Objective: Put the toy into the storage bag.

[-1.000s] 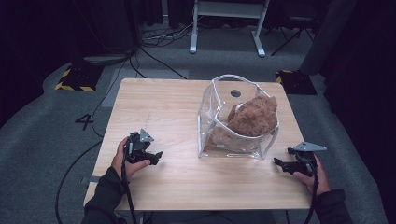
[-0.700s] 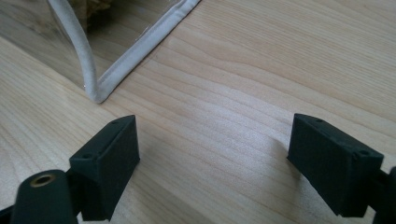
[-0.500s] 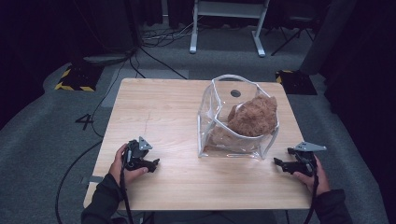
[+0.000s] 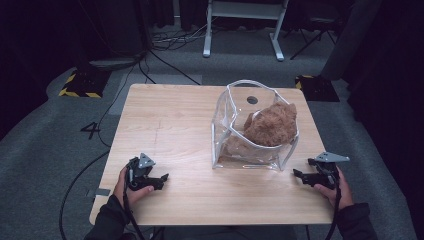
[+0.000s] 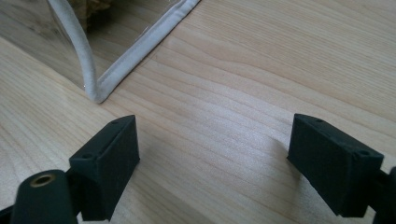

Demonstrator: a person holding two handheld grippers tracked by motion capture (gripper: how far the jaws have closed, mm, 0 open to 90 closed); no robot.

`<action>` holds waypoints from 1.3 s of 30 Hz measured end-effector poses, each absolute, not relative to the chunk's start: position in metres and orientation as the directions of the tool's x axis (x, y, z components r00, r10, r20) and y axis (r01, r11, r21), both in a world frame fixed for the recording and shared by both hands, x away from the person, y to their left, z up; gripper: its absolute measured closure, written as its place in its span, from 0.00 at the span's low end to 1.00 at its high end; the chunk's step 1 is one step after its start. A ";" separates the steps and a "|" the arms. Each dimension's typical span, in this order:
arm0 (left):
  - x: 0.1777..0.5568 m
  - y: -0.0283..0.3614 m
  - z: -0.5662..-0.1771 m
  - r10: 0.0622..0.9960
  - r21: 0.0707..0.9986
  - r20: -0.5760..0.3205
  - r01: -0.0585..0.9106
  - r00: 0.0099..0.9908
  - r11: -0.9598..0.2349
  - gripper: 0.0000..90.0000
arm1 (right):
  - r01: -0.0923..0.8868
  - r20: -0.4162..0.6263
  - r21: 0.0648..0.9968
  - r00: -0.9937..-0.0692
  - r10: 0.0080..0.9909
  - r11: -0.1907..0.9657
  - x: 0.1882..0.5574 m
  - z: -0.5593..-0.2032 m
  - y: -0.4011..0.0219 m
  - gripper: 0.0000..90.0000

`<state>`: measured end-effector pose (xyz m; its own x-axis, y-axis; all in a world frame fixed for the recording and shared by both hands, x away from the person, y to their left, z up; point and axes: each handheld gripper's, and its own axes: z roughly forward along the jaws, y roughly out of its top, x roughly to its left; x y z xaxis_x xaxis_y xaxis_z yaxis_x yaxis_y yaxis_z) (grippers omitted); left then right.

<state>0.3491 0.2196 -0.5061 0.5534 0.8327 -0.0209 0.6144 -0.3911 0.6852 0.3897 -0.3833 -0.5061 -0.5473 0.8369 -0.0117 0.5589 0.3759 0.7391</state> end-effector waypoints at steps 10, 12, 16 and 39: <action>0.344 0.223 -0.507 0.837 0.688 -0.019 0.615 0.547 -0.386 0.18 | 0.559 -0.012 0.739 -0.547 0.837 0.376 0.390 -0.506 -0.383 0.18; 0.344 0.223 -0.507 0.838 0.688 -0.019 0.615 0.546 -0.385 0.18 | 0.558 -0.013 0.739 -0.547 0.837 0.376 0.390 -0.506 -0.383 0.18; 0.344 0.223 -0.507 0.838 0.688 -0.019 0.615 0.546 -0.385 0.18 | 0.559 -0.013 0.739 -0.547 0.837 0.376 0.390 -0.506 -0.383 0.18; 0.345 0.222 -0.507 0.839 0.686 -0.022 0.618 0.544 -0.383 0.18 | 0.560 -0.012 0.739 -0.543 0.840 0.373 0.389 -0.506 -0.383 0.18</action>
